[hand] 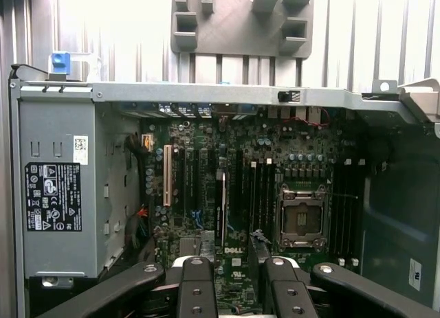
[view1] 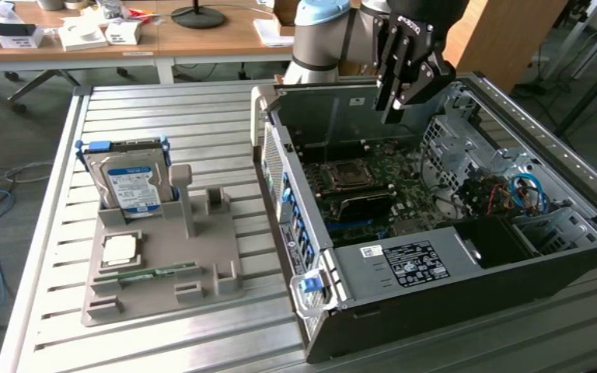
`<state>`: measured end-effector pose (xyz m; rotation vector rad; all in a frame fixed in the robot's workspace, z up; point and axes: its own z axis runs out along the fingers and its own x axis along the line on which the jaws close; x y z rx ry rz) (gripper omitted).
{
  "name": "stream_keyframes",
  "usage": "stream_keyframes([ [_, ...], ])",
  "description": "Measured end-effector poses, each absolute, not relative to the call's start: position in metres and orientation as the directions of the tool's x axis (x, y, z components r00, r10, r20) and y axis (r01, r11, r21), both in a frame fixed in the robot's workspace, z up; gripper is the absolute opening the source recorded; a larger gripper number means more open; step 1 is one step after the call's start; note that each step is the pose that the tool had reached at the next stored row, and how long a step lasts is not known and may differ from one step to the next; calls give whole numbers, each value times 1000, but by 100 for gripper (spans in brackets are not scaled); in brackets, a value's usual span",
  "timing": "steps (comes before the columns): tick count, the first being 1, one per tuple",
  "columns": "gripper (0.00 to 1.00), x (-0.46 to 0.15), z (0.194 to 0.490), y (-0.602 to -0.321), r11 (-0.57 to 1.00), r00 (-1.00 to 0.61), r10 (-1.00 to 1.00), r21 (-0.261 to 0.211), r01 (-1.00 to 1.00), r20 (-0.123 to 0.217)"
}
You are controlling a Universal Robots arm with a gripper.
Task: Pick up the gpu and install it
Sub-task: 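Insert the gpu into the slot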
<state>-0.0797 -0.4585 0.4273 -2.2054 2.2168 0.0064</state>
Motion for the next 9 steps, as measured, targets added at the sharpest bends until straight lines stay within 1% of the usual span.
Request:
stream_keyframes([
  [3, 34, -80, 427, -459, 5, -5, -1000, -8, -1000, -18],
  [9, 34, -80, 427, -458, 6, -5, -998, -7, -1000, -64],
])
